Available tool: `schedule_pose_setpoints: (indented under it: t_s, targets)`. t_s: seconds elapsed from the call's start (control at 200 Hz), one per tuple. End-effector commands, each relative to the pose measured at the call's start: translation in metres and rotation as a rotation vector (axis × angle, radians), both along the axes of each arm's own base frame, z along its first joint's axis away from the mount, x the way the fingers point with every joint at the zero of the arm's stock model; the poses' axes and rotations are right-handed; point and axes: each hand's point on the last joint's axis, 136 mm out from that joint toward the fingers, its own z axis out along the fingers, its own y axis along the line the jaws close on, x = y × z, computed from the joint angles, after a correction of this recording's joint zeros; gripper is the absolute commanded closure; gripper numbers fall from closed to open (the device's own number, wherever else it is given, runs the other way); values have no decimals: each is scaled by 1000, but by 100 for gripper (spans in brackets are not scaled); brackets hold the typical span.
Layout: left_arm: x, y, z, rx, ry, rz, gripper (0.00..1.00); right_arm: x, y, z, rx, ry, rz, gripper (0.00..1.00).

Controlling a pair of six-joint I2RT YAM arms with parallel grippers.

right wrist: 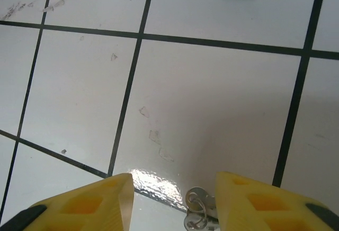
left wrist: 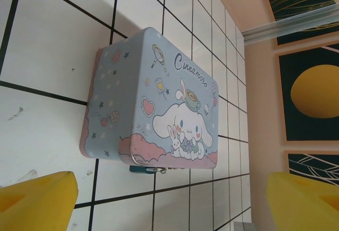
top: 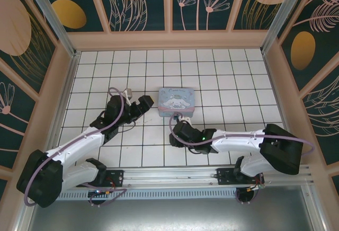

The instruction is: Unlock a padlock with a key

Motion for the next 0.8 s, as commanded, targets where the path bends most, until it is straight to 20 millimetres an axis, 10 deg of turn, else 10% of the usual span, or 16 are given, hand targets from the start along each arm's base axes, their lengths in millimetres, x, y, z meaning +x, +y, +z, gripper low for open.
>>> schedule_pose_setpoints:
  t_s: [0.0, 0.796]
  targets:
    - [5, -3, 10, -22, -33, -12, 8, -5, -14, -8, -58, 30, -48, 55]
    - [5, -2, 10, -24, -36, -7, 8, -7, -1, -29, -114, 61, -50, 58]
